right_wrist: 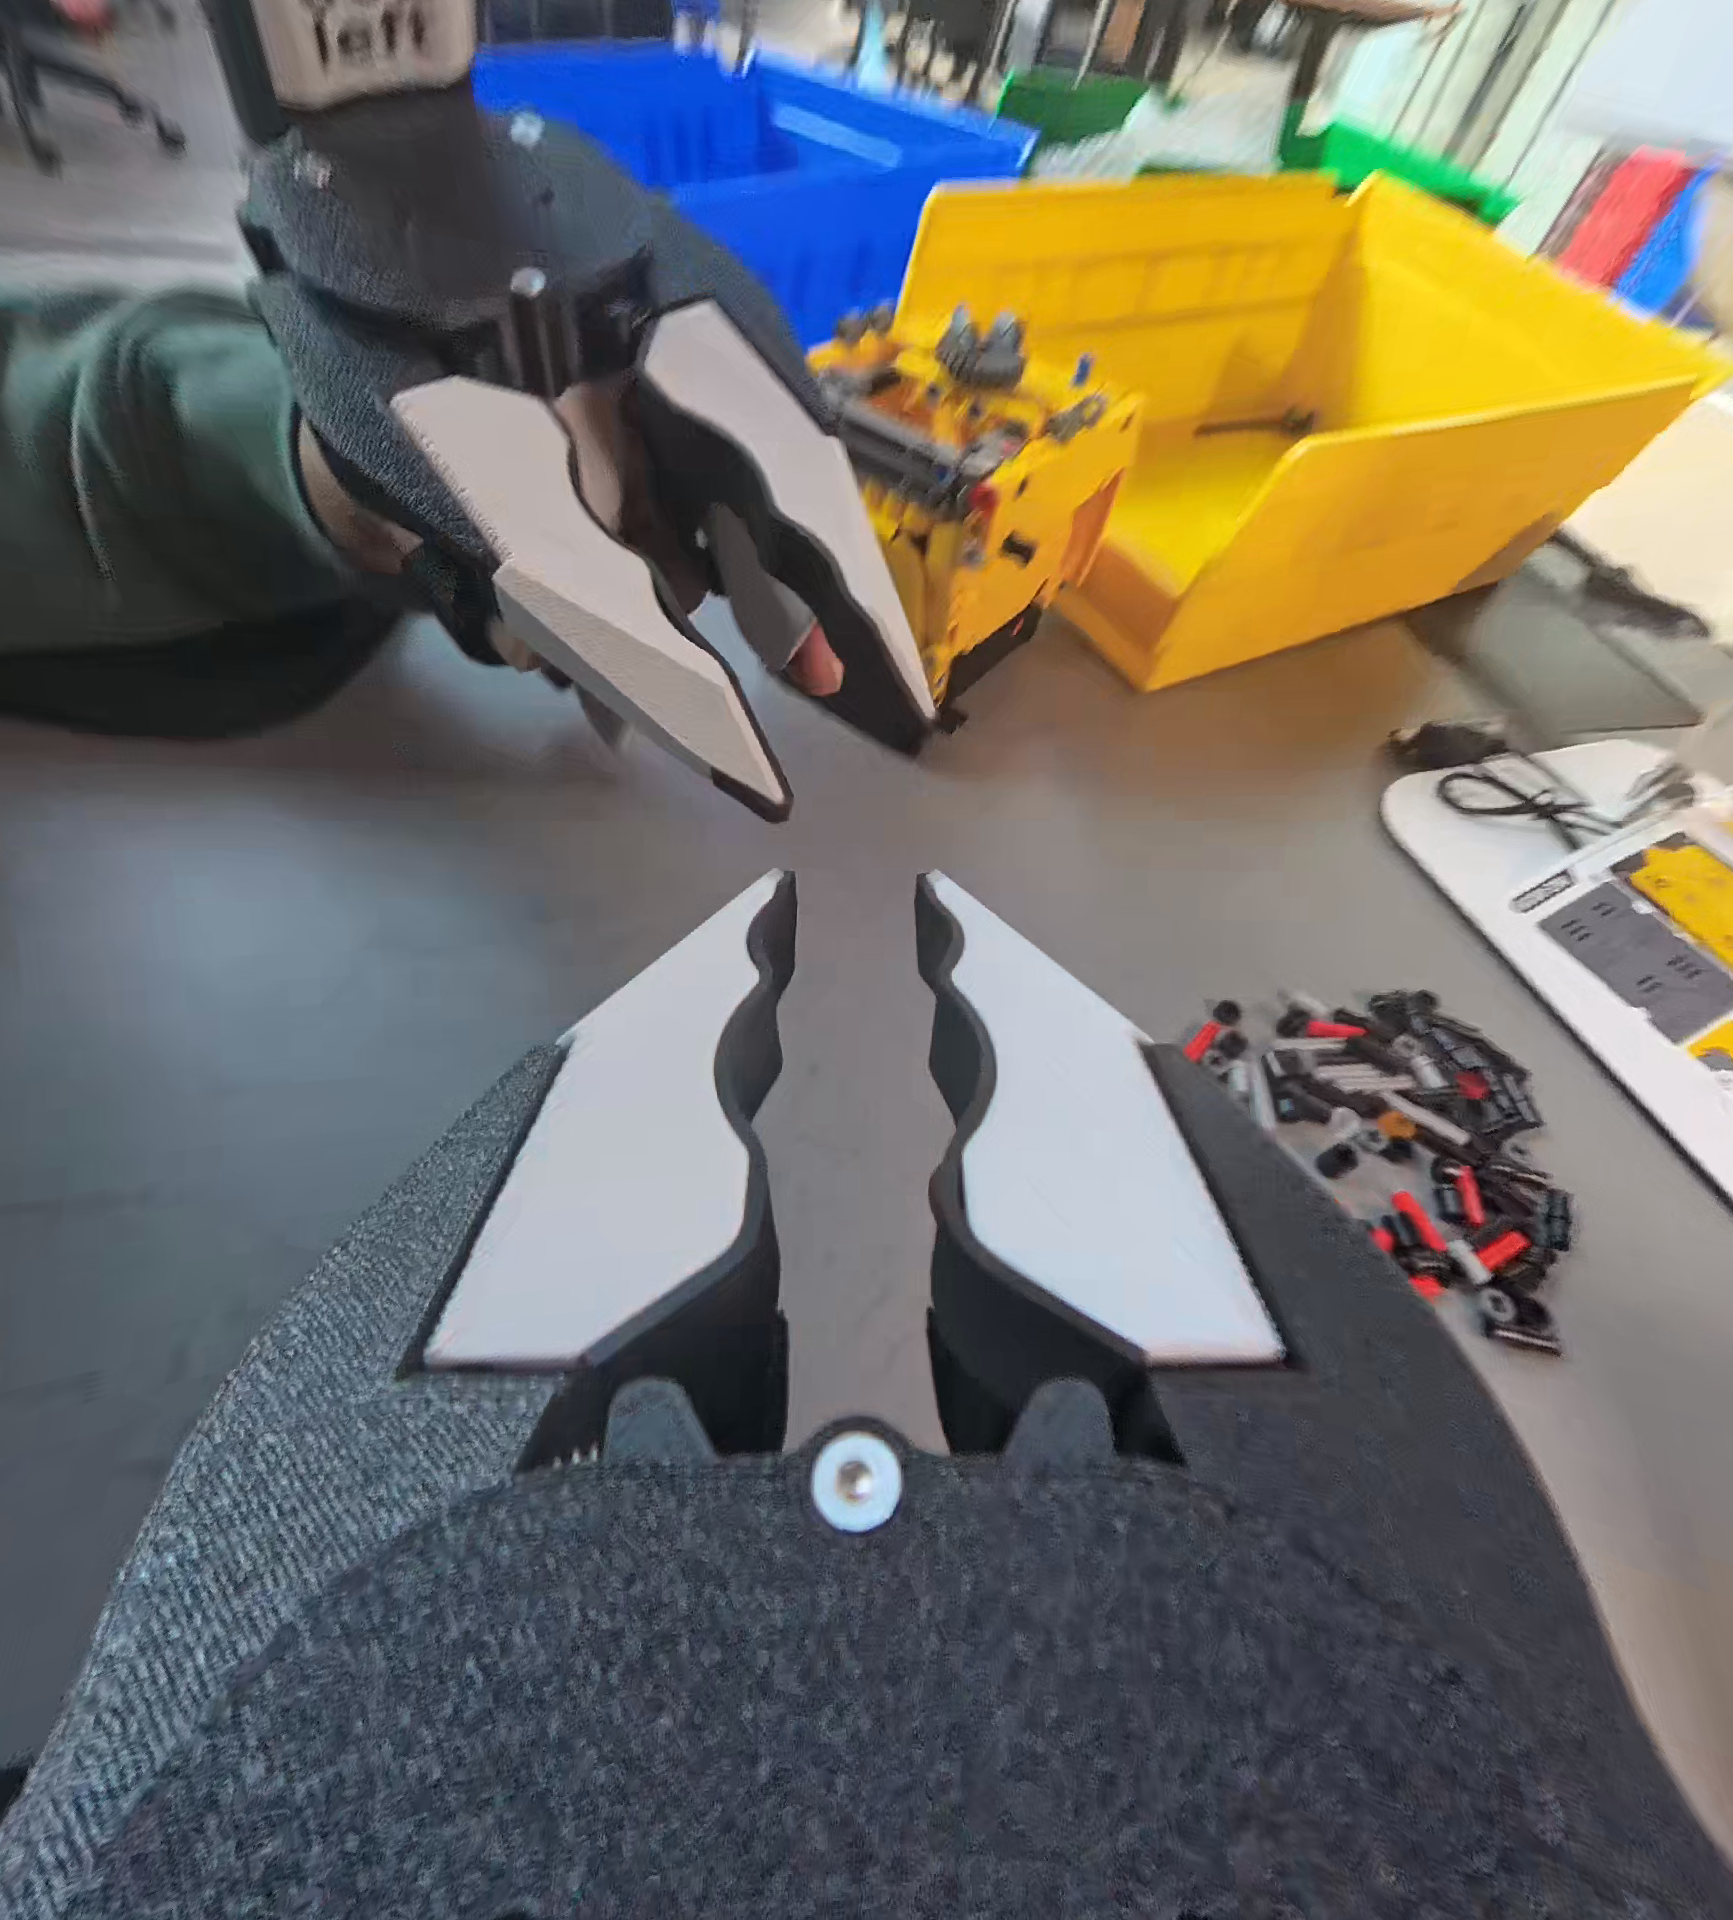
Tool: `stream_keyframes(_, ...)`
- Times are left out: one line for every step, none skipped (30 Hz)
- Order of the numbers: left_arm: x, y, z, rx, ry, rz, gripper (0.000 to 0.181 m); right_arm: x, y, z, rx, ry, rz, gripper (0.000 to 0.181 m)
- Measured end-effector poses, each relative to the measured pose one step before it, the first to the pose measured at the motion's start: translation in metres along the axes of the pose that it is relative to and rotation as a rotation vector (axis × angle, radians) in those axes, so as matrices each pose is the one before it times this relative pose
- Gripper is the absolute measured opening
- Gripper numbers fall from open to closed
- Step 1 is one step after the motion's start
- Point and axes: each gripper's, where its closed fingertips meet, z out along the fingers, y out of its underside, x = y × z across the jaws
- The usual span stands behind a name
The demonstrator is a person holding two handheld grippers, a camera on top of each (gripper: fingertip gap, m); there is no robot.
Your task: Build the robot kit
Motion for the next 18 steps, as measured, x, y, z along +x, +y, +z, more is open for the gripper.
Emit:
stream_keyframes(-0.01214,-0.01361,-0.00769,0.0814,-0.0612,-0.0254,0.035,0.01077,-0.01250,-0.00530,0.0790,0.0472,0.0254,0.027)
stream_keyframes(-0.01059,-0.01157,-0.00688,0.0715,-0.0559,-0.0167,0.039,0.01176,-0.01152,-0.00493,0.0789,0.0587,0.0180,0.031)
stream_keyframes(-0.00927,-0.00933,-0.00594,0.0578,-0.0508,-0.0076,0.042,0.01184,-0.01033,-0.00492,0.0769,0.0620,0.0140,0.036)
stream_keyframes(-0.00772,-0.00686,-0.00445,0.0415,-0.0435,-0.0005,0.044,0.01148,-0.00831,-0.00447,0.0674,0.0613,0.0132,0.041)
stream_keyframes(-0.00657,-0.00473,-0.00324,0.0272,-0.0376,0.0023,0.047,0.01175,-0.00594,-0.00400,0.0519,0.0637,0.0082,0.046)
stream_keyframes(-0.00519,-0.00310,-0.00185,0.0160,-0.0297,0.0016,0.049,0.01068,-0.00422,-0.00351,0.0407,0.0579,0.0041,0.049)
stream_keyframes(-0.00411,-0.00190,-0.00127,0.0086,-0.0245,0.0002,0.051,0.00934,-0.00284,-0.00312,0.0278,0.0503,0.0020,0.051)
stream_keyframes(-0.00329,-0.00141,-0.00095,0.0083,-0.0210,0.0017,0.054,0.00862,-0.00198,-0.00275,0.0217,0.0453,0.0001,0.052)
stream_keyframes(-0.00238,-0.00079,-0.00065,0.0047,-0.0148,0.0018,0.056,0.00588,-0.00057,-0.00194,0.0100,0.0264,0.0010,0.052)
stream_keyframes(-0.00205,0.00051,-0.00020,-0.0026,-0.0119,-0.0001,0.057,0.00466,0.00023,-0.00151,0.0028,0.0184,0.0042,0.053)
stream_keyframes(-0.00203,0.00065,-0.00017,-0.0022,-0.0125,-0.0014,0.057,0.00382,0.00071,-0.00115,0.0017,0.0151,0.0042,0.053)
stream_keyframes(-0.00140,0.00020,-0.00019,0.0010,-0.0070,-0.0031,0.058,0.00241,0.00149,-0.00088,-0.0015,0.0082,0.0035,0.052)
stream_keyframes(-0.00118,0.00059,-0.00011,-0.0015,-0.0048,-0.0054,0.058,0.00185,0.00221,-0.00071,-0.0050,0.0068,0.0029,0.053)
stream_keyframes(-0.00146,0.00059,-0.00017,-0.0022,-0.0058,-0.0050,0.058,0.00134,0.00213,-0.00064,-0.0038,0.0058,0.0009,0.052)
stream_keyframes(-0.00151,0.00010,-0.00045,0.0003,-0.0068,-0.0036,0.058,-0.00048,0.00238,-0.00020,-0.0052,-0.0043,0.0022,0.051)
stream_keyframes(-0.00186,0.00042,-0.00035,-0.0026,-0.0088,-0.0035,0.058,-0.00082,0.00269,0.00015,-0.0092,-0.0045,0.0047,0.051)
stream_keyframes(-0.00194,0.00080,-0.00019,-0.0058,-0.0084,-0.0041,0.059,0.00001,0.00200,0.00007,-0.0054,0.0045,0.0006,0.051)
stream_keyframes(-0.00189,0.00066,-0.00020,-0.0041,-0.0071,-0.0048,0.060,-0.00066,0.00048,-0.00001,0.0013,0.0007,-0.0039,0.051)
